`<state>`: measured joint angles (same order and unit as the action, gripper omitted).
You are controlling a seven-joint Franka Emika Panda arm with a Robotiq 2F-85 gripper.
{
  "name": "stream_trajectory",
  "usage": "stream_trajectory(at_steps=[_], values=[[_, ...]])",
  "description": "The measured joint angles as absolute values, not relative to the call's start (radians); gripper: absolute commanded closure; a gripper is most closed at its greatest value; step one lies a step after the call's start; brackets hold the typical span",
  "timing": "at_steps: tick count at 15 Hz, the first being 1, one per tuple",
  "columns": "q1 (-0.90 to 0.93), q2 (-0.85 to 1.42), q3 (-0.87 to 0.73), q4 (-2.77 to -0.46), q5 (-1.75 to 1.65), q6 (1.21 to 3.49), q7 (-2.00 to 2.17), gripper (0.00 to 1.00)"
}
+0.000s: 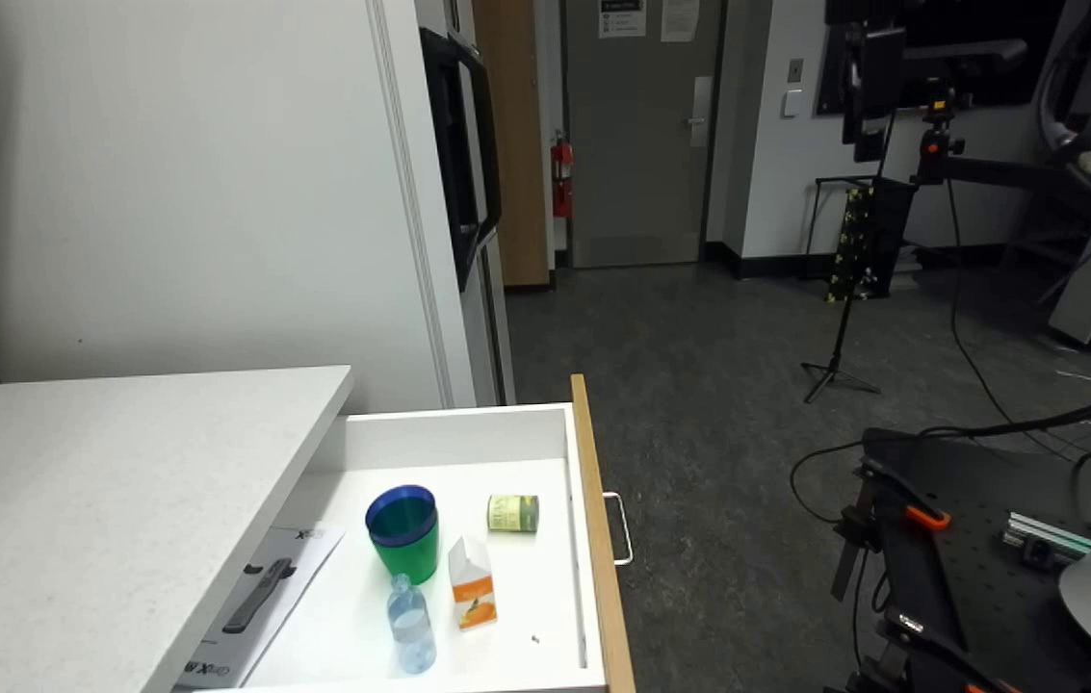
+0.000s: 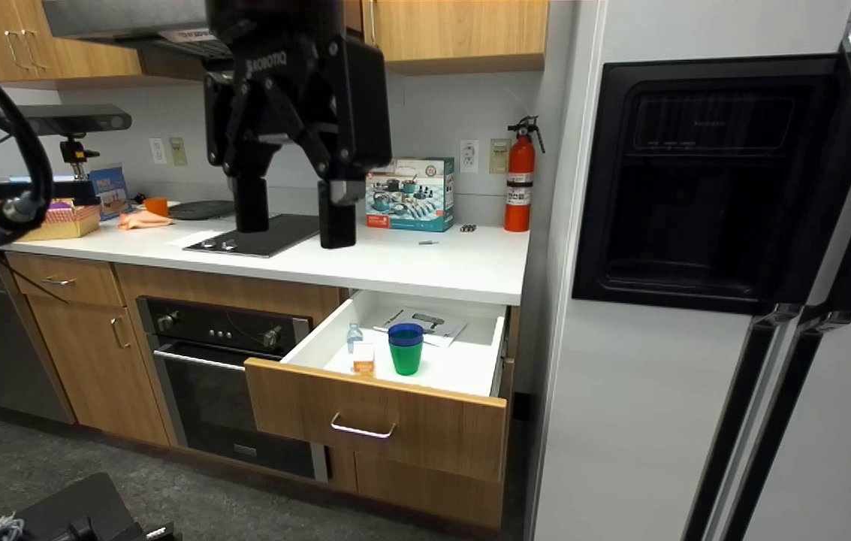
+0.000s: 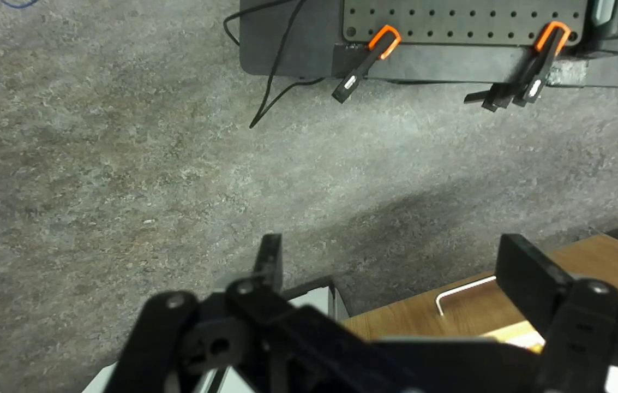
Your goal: Close the drawer on the right
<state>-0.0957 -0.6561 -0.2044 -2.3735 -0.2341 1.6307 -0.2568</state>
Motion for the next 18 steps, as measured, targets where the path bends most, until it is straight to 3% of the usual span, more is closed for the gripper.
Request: stream_trajectory(at_steps=[8, 18], values=[[-0.094, -0.524, -0.177, -2.418, -0.2, 1.811, -0.201, 0.0], [-0.097, -0.484, -0.155, -2.418, -0.201, 1.814, -0.184, 0.0]])
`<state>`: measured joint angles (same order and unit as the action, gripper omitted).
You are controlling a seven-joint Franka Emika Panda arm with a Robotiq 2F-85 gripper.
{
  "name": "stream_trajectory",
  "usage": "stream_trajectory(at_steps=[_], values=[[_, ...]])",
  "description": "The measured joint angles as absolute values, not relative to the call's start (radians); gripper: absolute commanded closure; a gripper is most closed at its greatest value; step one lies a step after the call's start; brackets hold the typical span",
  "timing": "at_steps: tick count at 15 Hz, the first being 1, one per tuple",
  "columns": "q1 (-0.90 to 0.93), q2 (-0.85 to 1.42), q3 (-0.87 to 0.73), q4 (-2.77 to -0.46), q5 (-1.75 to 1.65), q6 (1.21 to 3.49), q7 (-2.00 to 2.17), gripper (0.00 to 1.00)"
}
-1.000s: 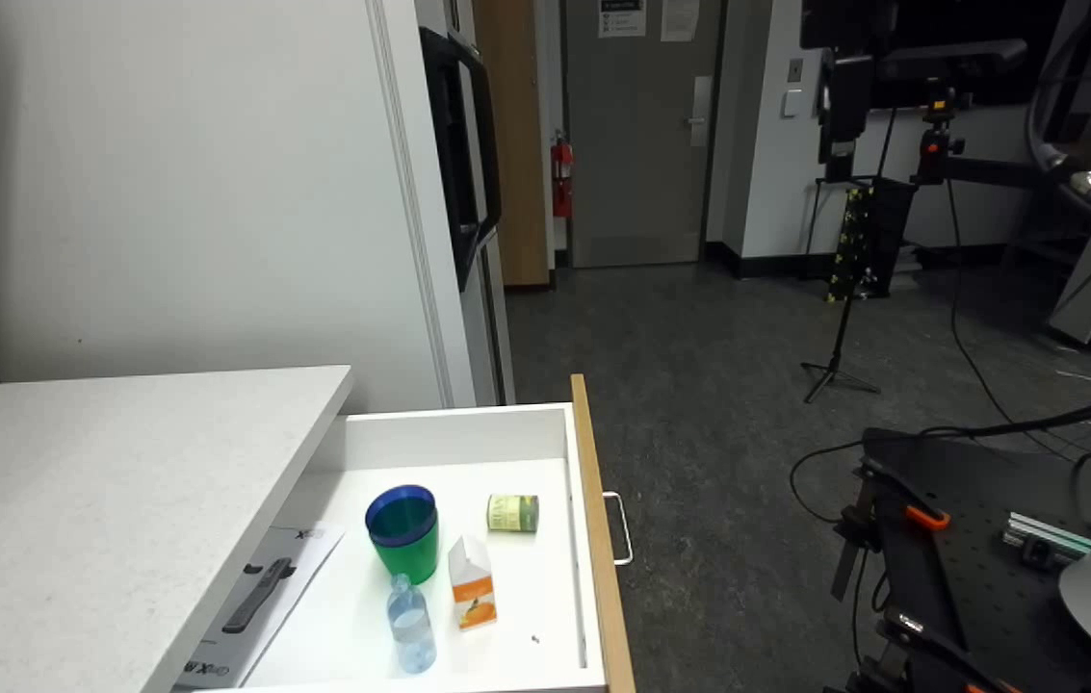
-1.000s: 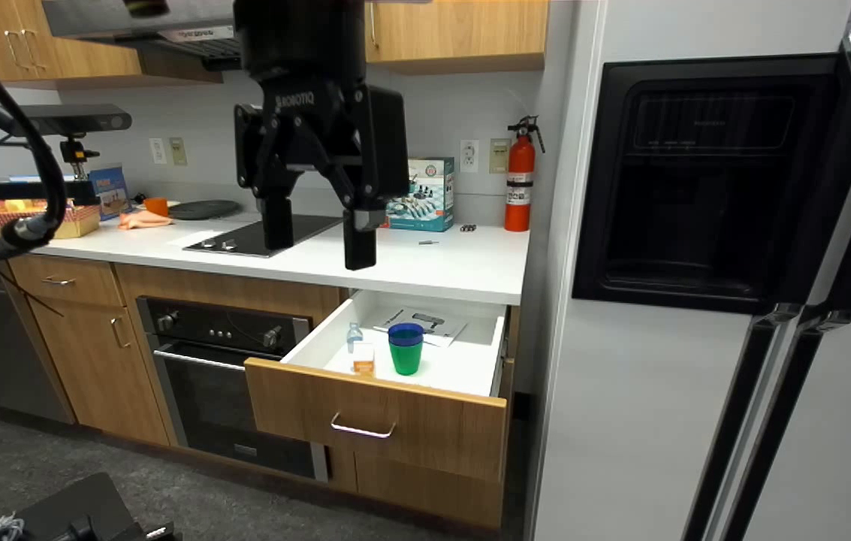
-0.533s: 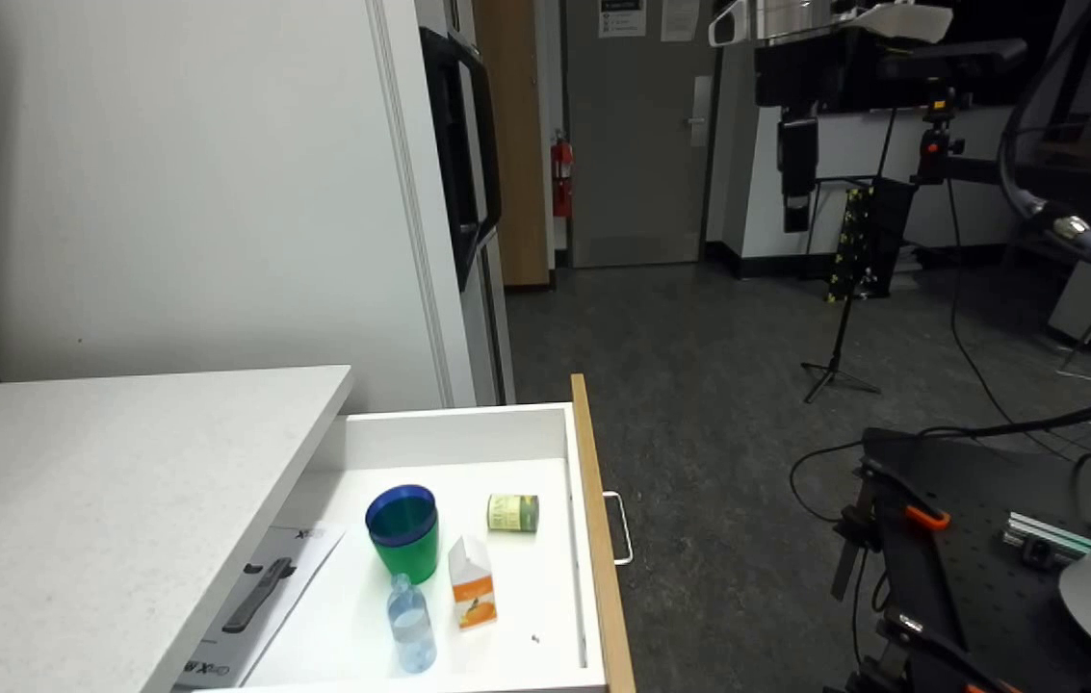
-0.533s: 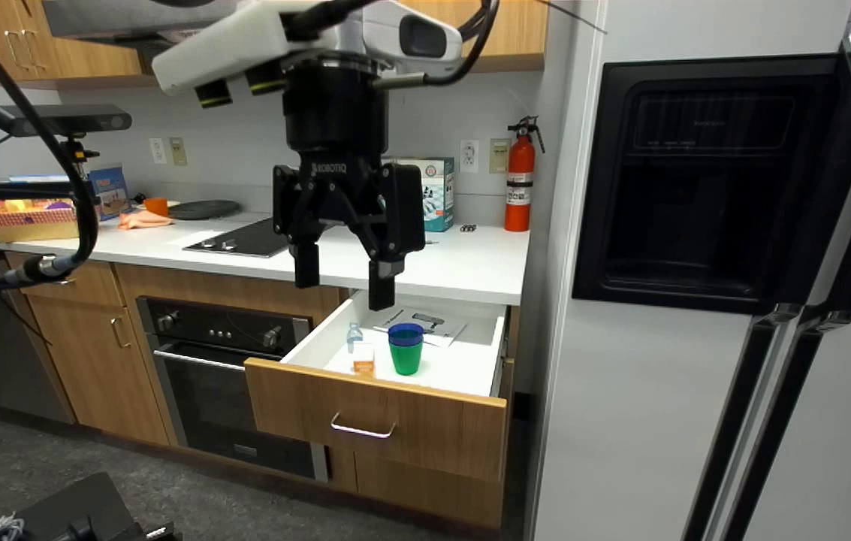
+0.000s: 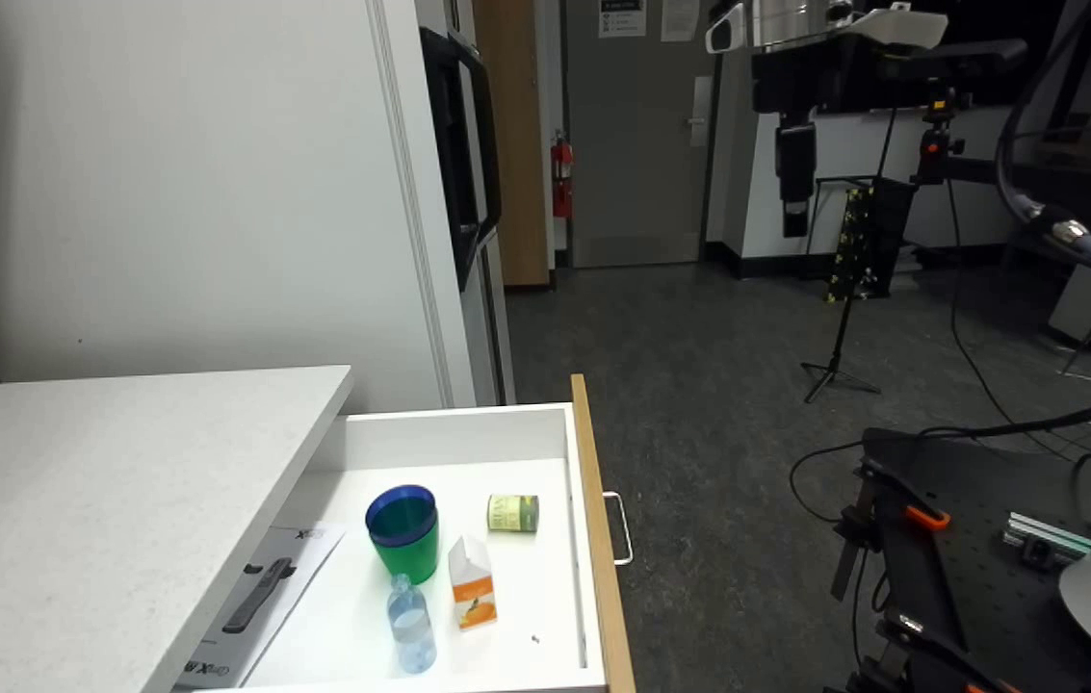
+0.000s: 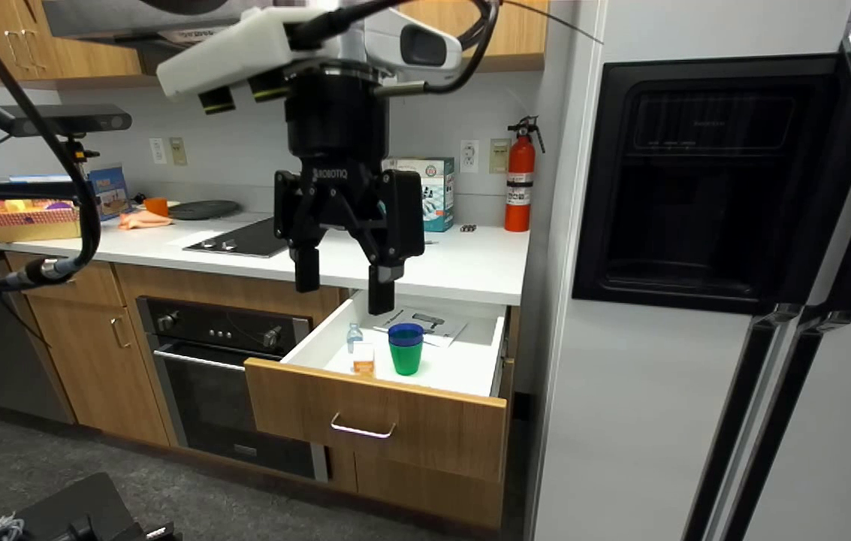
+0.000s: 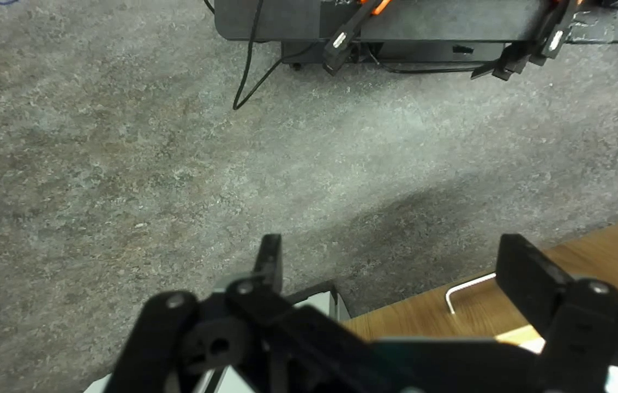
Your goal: Close the drawer on the right
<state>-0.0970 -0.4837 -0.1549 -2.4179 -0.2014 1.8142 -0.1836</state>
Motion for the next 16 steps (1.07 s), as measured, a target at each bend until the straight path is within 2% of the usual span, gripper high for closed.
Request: stream_trajectory(at_steps=[6, 16], values=[[-0.111, -0.412, -0.155, -2.451, -0.206, 1.925, -0.066, 0.0], [-0.102, -0.118, -0.07, -2.422, -0.228, 2.153, 0.04, 0.0]])
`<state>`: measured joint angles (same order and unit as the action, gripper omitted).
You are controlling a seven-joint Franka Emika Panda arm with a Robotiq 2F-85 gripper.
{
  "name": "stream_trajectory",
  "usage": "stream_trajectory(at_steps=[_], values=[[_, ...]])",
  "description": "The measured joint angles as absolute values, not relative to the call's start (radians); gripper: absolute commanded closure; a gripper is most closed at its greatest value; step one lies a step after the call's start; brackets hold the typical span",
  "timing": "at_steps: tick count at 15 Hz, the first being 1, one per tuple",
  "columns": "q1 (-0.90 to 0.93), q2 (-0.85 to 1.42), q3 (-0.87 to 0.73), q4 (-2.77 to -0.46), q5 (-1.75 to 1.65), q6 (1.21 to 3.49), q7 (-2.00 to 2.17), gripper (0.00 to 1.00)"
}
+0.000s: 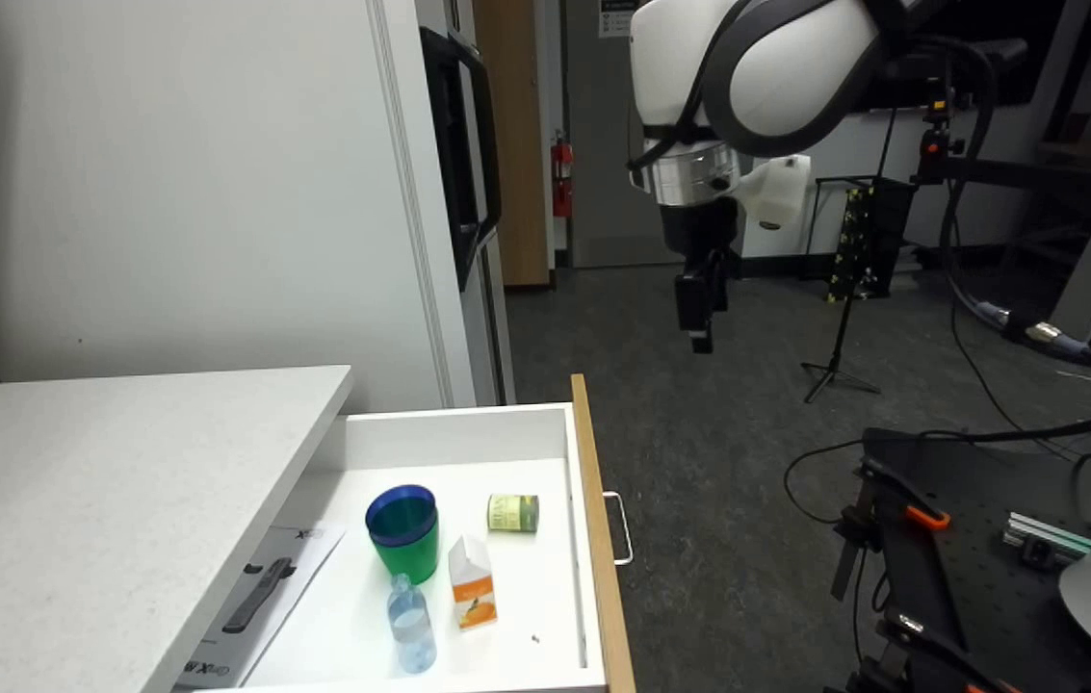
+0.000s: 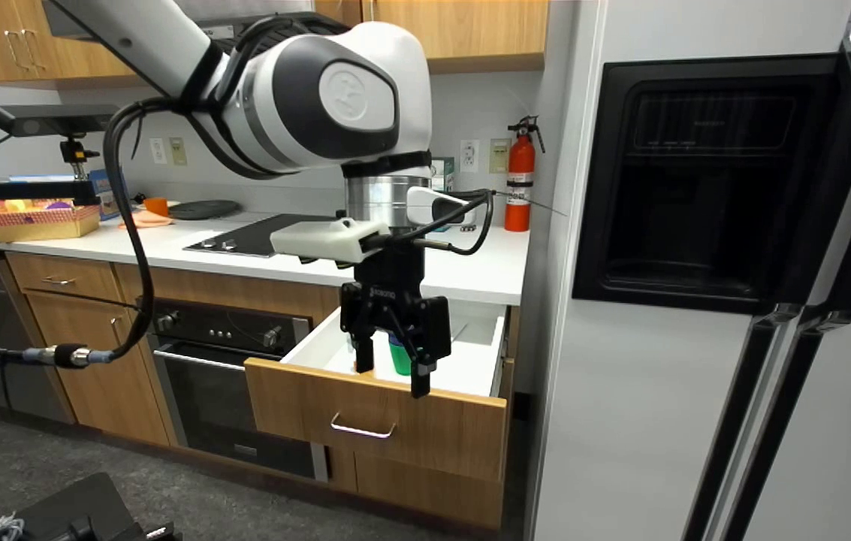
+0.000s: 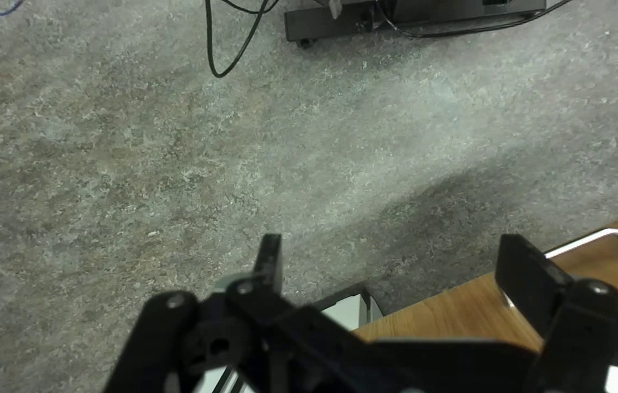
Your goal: Close the drawer on the right
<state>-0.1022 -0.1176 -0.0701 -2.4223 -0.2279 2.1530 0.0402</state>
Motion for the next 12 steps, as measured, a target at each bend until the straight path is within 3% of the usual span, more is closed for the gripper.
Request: stream_trajectory(at_steps=[12], values=[[-0.103, -0.076, -0.067, -2.4, -0.214, 2.172, 0.111, 0.0]])
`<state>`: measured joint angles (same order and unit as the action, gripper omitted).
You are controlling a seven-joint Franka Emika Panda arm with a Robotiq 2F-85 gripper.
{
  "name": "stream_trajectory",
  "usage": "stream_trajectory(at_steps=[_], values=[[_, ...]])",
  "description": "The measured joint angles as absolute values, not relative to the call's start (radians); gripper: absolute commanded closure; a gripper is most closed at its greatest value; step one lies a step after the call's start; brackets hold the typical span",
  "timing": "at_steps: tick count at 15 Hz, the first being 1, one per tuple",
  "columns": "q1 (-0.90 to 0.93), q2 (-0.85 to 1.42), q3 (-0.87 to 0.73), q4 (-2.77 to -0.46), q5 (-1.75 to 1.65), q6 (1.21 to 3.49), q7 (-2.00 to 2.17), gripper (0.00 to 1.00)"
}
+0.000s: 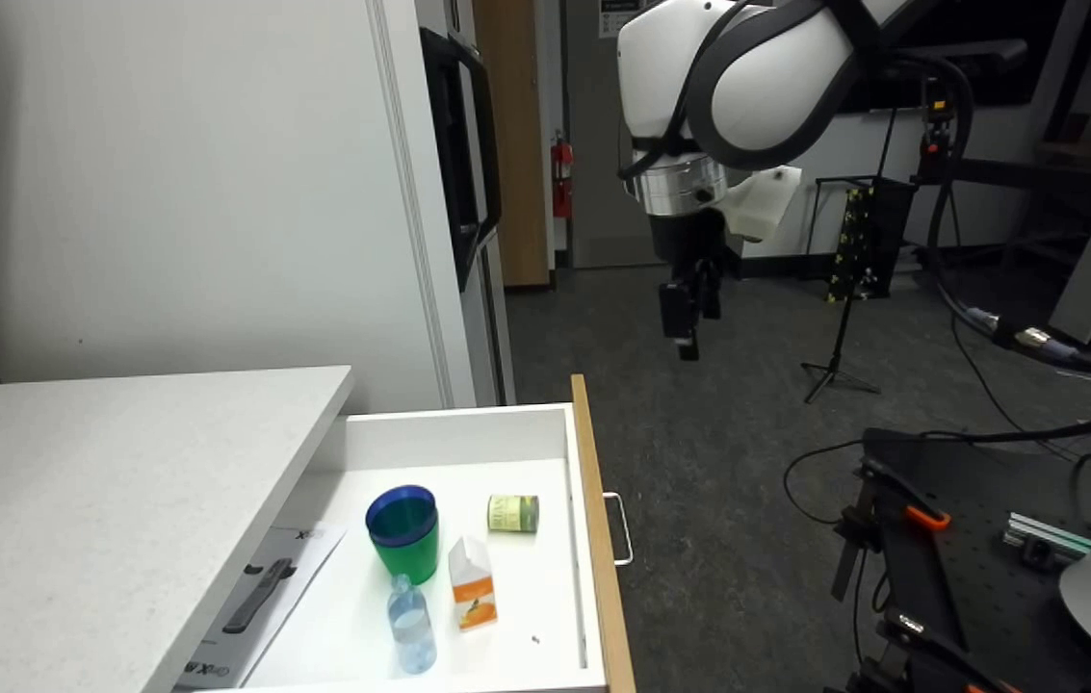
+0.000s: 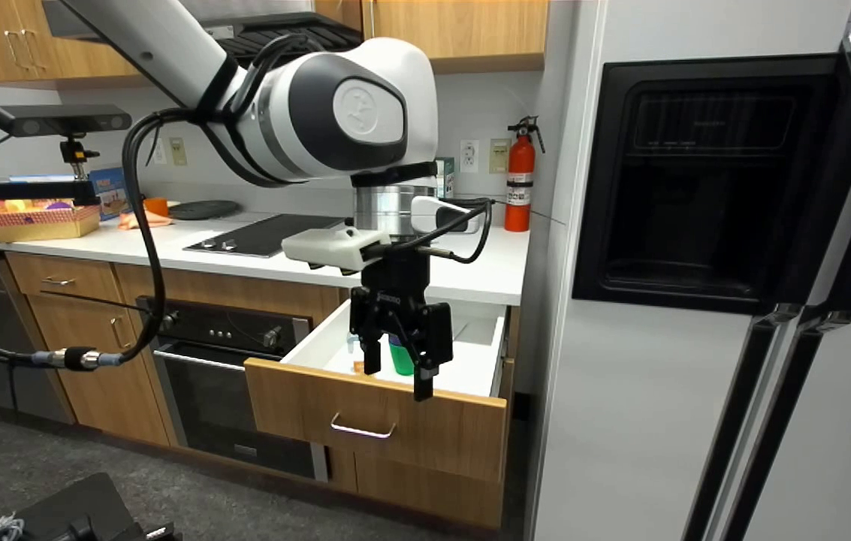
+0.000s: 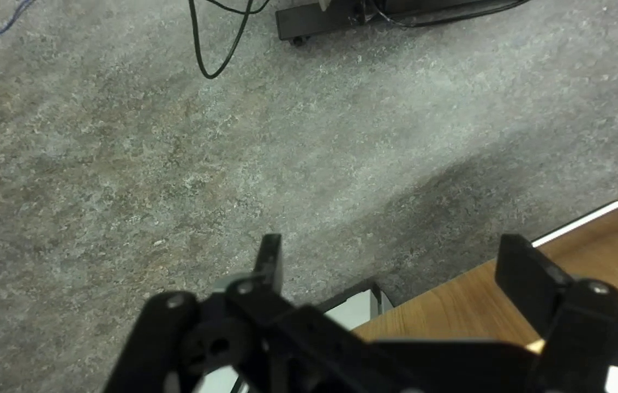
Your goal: Close the drawer on the right
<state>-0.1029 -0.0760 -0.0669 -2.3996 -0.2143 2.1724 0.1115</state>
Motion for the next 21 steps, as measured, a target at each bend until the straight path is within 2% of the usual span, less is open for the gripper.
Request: stream_trajectory(at_steps=[8, 17, 18, 19, 21], values=[[-0.105, 0.081, -0.072, -2.441, -0.202, 2.378, 0.359, 0.0], [-0.067, 0.244, -0.081, -2.426, -0.24, 2.547, 0.375, 0.0], [-0.06, 0.248, -0.081, -2.427, -0.242, 2.555, 0.374, 0.25], [-0.054, 0.248, -0.082, -2.427, -0.242, 2.56, 0.372, 0.26], [-0.045, 0.247, -0.082, -2.429, -0.242, 2.569, 0.359, 0.42]])
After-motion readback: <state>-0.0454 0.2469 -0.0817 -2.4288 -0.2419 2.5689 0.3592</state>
